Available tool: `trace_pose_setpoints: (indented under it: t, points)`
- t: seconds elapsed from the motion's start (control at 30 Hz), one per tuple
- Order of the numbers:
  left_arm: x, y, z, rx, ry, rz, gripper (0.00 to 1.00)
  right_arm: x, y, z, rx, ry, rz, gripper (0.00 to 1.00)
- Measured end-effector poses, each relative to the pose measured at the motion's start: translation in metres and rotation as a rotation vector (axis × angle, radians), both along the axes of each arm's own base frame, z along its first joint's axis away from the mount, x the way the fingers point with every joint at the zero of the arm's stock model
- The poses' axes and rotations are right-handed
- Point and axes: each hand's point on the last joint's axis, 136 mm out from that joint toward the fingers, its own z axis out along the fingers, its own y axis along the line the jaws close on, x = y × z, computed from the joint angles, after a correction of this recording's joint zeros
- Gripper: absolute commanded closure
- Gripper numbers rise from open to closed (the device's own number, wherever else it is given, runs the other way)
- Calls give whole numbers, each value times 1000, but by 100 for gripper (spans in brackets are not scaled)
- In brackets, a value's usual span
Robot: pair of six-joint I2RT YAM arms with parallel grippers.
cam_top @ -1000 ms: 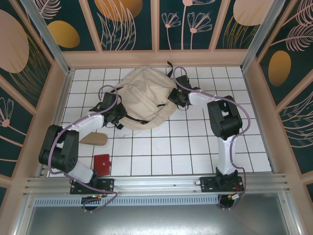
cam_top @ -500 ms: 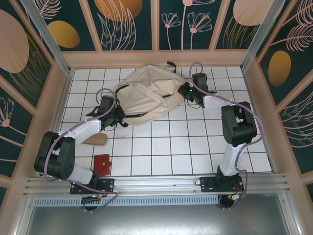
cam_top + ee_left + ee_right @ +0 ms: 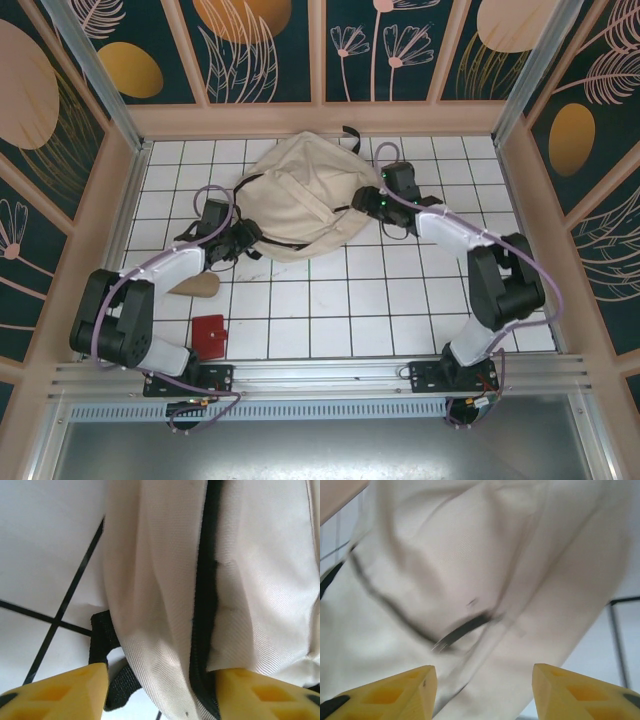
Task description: Pack the student bag
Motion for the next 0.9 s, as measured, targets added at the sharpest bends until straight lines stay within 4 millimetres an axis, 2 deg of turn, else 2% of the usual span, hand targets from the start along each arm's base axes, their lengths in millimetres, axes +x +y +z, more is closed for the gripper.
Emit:
trace_pose_setpoints:
  t: [0.07, 0.13, 0.23, 0.33, 0.43, 0.6, 0.73, 0.9]
  points:
    - [-2, 0, 7, -13, -14, 7, 34, -19, 21, 8, 0, -3, 53, 46]
    - [-6, -2, 15, -46, -27, 10, 33, -38, 41, 7, 2, 23, 95, 46]
    - [-12, -9, 24, -112, -37, 7, 31, -60, 53, -5, -5, 91, 103, 46]
    - [-14, -21, 28, -168, -36, -11, 29, -72, 58, -20, -11, 159, 90, 44]
    - [-16, -40, 27, -216, -23, -51, 29, -78, 64, -37, -19, 217, 79, 41]
    - [-22, -64, 7, -253, 43, -90, 33, -80, 79, -56, -24, 292, 62, 40]
    - [-19, -68, 0, -276, 63, -60, 39, -74, 90, -60, -17, 316, 35, 42]
    - [-12, -69, 3, -306, 49, -27, 47, -67, 96, -64, -26, 340, -10, 47]
